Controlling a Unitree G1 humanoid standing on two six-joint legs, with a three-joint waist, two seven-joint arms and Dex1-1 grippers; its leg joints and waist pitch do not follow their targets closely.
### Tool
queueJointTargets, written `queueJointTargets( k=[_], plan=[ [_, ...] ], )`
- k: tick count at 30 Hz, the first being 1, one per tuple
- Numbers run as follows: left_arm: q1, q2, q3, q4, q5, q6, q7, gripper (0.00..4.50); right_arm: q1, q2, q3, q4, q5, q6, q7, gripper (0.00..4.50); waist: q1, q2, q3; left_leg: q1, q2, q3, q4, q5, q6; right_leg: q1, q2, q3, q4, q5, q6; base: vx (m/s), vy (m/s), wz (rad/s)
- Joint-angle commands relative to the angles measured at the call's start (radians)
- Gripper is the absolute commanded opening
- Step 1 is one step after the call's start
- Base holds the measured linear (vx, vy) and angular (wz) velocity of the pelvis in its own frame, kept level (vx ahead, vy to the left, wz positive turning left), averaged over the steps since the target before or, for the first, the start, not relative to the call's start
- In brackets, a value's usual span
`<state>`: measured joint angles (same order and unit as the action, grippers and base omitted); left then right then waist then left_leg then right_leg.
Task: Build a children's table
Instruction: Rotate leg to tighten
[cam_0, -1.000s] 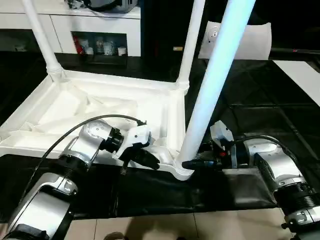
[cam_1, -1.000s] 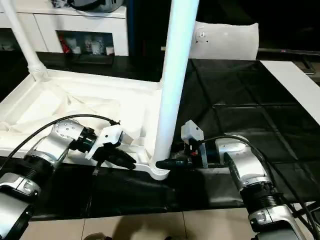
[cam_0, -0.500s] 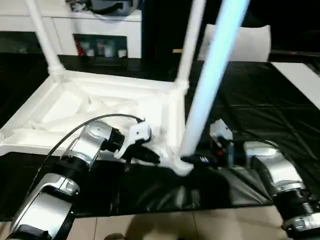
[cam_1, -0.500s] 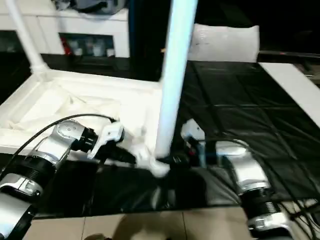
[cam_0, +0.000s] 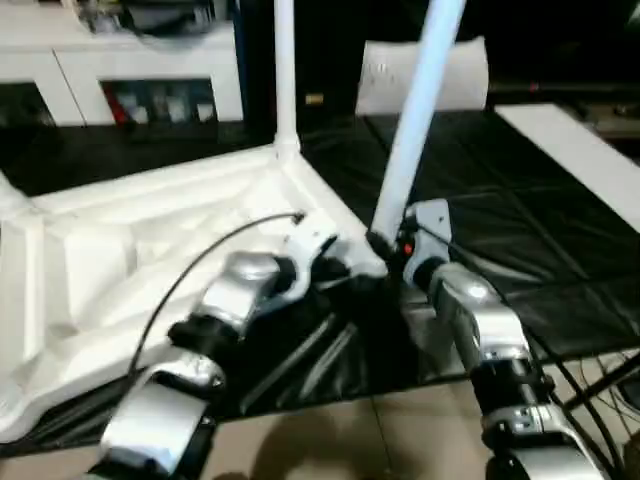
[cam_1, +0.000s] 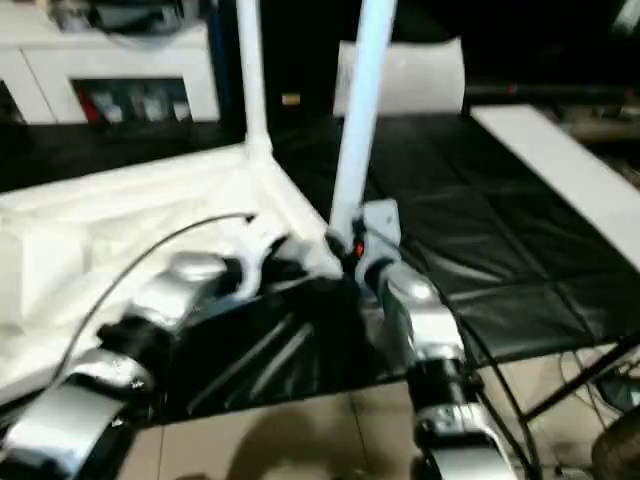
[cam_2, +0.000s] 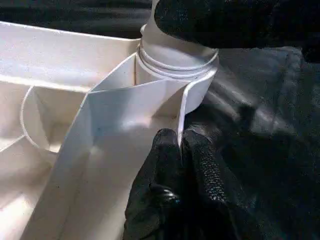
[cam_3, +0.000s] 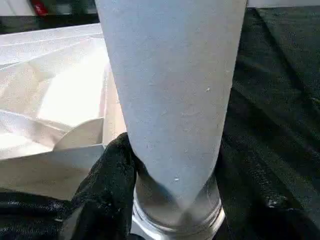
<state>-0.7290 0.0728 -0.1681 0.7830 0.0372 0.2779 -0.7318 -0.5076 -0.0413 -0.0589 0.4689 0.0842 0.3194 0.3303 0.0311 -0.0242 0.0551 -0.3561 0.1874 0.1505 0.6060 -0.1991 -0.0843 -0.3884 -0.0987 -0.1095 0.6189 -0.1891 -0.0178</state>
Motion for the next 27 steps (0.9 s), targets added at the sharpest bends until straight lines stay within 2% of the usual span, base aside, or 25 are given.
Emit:
queueJointTargets(
  k=[1, 2, 3, 5, 7, 8, 9, 11, 12, 15, 18, 20, 24, 27],
  plan=[
    [-0.044, -0.038, 0.054, -0.061, -0.034, -0.027, 0.101, 0.0, 0.032, 0.087, 0.102, 0.002, 0.033, 0.032, 0.075, 2.63, -0.004, -0.008, -0.063, -0.011, 0.04, -0.007, -0.086, -0.17, 0.034, 0.05, -0.054, 0.056, -0.086, -0.276, -0.163, 0.0, 0.0, 0.0],
    [-0.033, -0.026, 0.046, -0.071, -0.032, -0.025, 0.083, 0.0, 0.04, 0.078, 0.098, -0.003, 0.035, 0.021, 0.08, 2.7, -0.004, -0.009, -0.065, -0.012, 0.038, -0.004, -0.085, -0.164, 0.04, 0.052, -0.055, 0.058, -0.088, -0.272, -0.164, 0.0, 0.0, 0.0],
    [-0.028, -0.018, 0.042, -0.075, -0.031, -0.023, 0.073, 0.0, 0.044, 0.071, 0.096, -0.006, 0.036, 0.015, 0.083, 2.83, 0.0, -0.006, -0.07, -0.007, 0.039, -0.001, -0.083, -0.136, 0.053, 0.051, -0.058, 0.062, -0.087, -0.234, -0.175, 0.0, 0.0, 0.0],
    [-0.023, -0.012, 0.04, -0.079, -0.029, -0.024, 0.064, 0.0, 0.048, 0.064, 0.096, -0.008, 0.036, 0.006, 0.084, 3.08, -0.001, -0.011, -0.073, -0.013, 0.036, 0.003, -0.079, -0.087, 0.07, 0.055, -0.055, 0.064, -0.08, -0.166, -0.187, 0.0, 0.0, 0.0],
    [0.0, 0.033, 0.021, -0.094, -0.021, -0.033, 0.001, 0.0, 0.072, 0.015, 0.095, -0.027, 0.026, -0.036, 0.125, 3.18, -0.001, -0.011, -0.077, -0.019, 0.034, 0.008, -0.072, -0.031, 0.105, 0.057, -0.054, 0.065, -0.068, -0.061, -0.207, 0.0, 0.0, 0.0],
    [0.006, 0.048, 0.014, -0.099, -0.019, -0.03, -0.022, 0.0, 0.08, -0.003, 0.092, -0.035, 0.025, -0.047, 0.145, 3.18, -0.002, -0.01, -0.078, -0.02, 0.035, 0.008, -0.071, -0.023, 0.111, 0.058, -0.055, 0.065, -0.065, -0.046, -0.213, 0.0, 0.0, 0.0],
    [0.011, 0.062, 0.007, -0.101, -0.016, -0.031, -0.042, 0.0, 0.086, -0.019, 0.089, -0.042, 0.028, -0.053, 0.165, 3.44, -0.007, -0.011, -0.076, -0.017, 0.037, 0.012, -0.069, -0.021, 0.129, 0.054, -0.053, 0.066, -0.065, -0.027, -0.233, 0.0, 0.0, 0.0],
    [0.015, 0.076, 0.0, -0.104, -0.014, -0.036, -0.064, 0.0, 0.091, -0.035, 0.083, -0.05, 0.03, -0.058, 0.186, 3.53, -0.008, -0.012, -0.076, -0.015, 0.037, 0.014, -0.067, -0.02, 0.137, 0.053, -0.053, 0.067, -0.065, -0.021, -0.243, 0.0, 0.0, 0.0],
    [0.026, 0.115, -0.028, -0.112, -0.01, -0.062, -0.15, 0.0, 0.101, -0.08, 0.078, -0.07, 0.042, -0.072, 0.253, 3.58, -0.005, -0.013, -0.072, -0.012, 0.037, 0.015, -0.069, -0.038, 0.142, 0.051, -0.052, 0.066, -0.07, -0.047, -0.246, 0.0, 0.0, 0.0],
    [0.035, 0.148, -0.054, -0.115, -0.003, -0.101, -0.217, 0.0, 0.106, -0.118, 0.078, -0.083, 0.048, -0.086, 0.308, 3.93, -0.004, -0.011, -0.069, -0.009, 0.042, 0.017, -0.071, -0.07, 0.125, 0.048, -0.054, 0.07, -0.074, -0.103, -0.239, 0.0, 0.0, 0.0],
    [0.036, 0.194, -0.08, -0.093, 0.005, -0.165, -0.308, 0.0, 0.116, -0.197, 0.089, -0.12, 0.074, -0.106, 0.445, 4.12, 0.002, -0.011, -0.068, -0.005, 0.044, 0.017, -0.072, -0.089, 0.119, 0.046, -0.052, 0.071, -0.073, -0.106, -0.24, 0.0, 0.0, 0.0],
    [0.037, 0.207, -0.089, -0.093, 0.002, -0.174, -0.34, 0.0, 0.118, -0.216, 0.092, -0.129, 0.085, -0.11, 0.481, 4.39, 0.005, -0.012, -0.067, -0.004, 0.045, 0.017, -0.073, -0.1, 0.113, 0.046, -0.053, 0.071, -0.074, -0.116, -0.236, 0.0, 0.0, 0.0],
    [0.047, 0.26, -0.132, -0.097, 0.01, -0.257, -0.467, 0.0, 0.126, -0.275, 0.11, -0.155, 0.112, -0.115, 0.588, 4.45, 0.011, -0.012, -0.066, -0.001, 0.046, 0.018, -0.074, -0.118, 0.104, 0.043, -0.054, 0.073, -0.076, -0.14, -0.232, 0.0, 0.0, 0.0],
    [0.033, 0.301, -0.156, -0.061, 0.044, -0.298, -0.488, 0.0, 0.131, -0.31, 0.125, -0.167, 0.119, -0.123, 0.657, 4.45, 0.017, -0.011, -0.065, 0.0, 0.047, 0.017, -0.075, -0.125, 0.096, 0.043, -0.054, 0.072, -0.074, -0.14, -0.231, 0.0, 0.0, 0.0]
  ],
)
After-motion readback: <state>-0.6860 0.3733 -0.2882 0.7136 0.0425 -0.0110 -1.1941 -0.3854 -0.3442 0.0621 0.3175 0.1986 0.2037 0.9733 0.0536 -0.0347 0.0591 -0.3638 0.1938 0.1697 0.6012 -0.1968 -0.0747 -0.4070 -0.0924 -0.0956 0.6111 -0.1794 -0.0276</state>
